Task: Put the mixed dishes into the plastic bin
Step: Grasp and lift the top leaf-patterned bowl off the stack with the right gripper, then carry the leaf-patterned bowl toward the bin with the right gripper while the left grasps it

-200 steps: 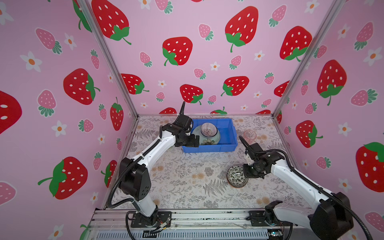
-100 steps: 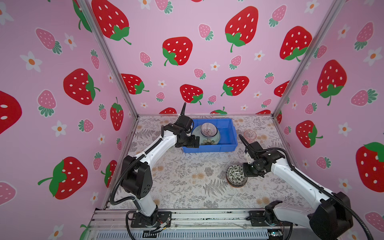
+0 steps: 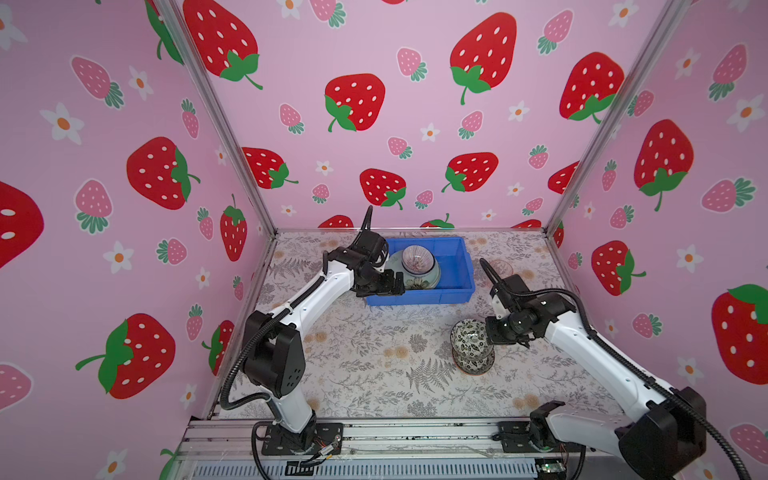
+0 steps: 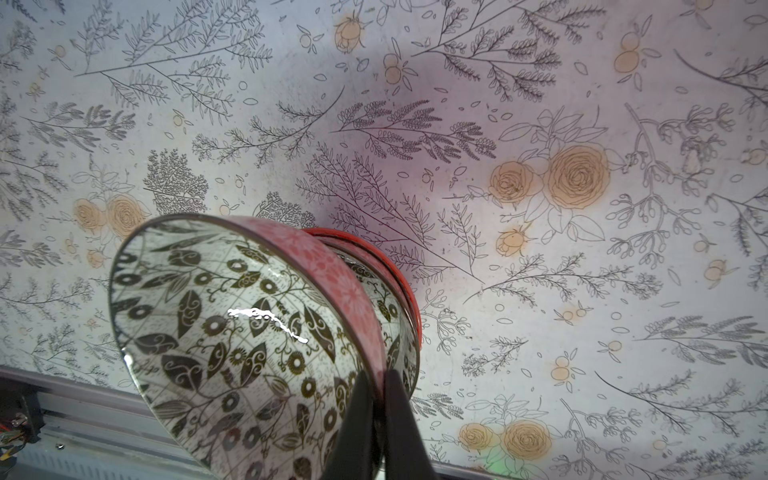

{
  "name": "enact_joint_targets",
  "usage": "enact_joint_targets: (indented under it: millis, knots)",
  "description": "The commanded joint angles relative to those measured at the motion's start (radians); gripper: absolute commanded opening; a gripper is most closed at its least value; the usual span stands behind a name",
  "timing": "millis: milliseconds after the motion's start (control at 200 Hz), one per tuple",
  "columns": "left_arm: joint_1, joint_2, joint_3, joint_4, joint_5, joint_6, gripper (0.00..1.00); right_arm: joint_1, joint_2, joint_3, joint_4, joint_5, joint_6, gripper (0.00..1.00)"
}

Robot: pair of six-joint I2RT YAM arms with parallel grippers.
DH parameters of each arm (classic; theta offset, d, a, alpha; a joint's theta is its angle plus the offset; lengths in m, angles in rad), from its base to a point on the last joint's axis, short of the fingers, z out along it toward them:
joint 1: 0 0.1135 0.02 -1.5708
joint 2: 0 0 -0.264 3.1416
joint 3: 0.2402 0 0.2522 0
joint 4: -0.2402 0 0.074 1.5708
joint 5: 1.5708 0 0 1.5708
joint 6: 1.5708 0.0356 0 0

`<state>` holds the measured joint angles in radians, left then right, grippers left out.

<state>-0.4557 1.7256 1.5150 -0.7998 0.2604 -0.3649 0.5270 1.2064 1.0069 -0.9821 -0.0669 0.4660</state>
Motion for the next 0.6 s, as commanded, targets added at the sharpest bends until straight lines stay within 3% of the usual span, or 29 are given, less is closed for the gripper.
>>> enact_joint_targets:
  millis: [0,595]
  knots:
    - [-0.02,-0.002,-0.004,0.014,0.035,-0.01,0.99,-0.002,0.011,0.052,-0.022,-0.026,-0.015,0.0]
    - [-0.147,0.024,-0.009,0.039,0.051,-0.042,0.99,0.054,0.138,0.189,0.005,-0.043,-0.022,0.0]
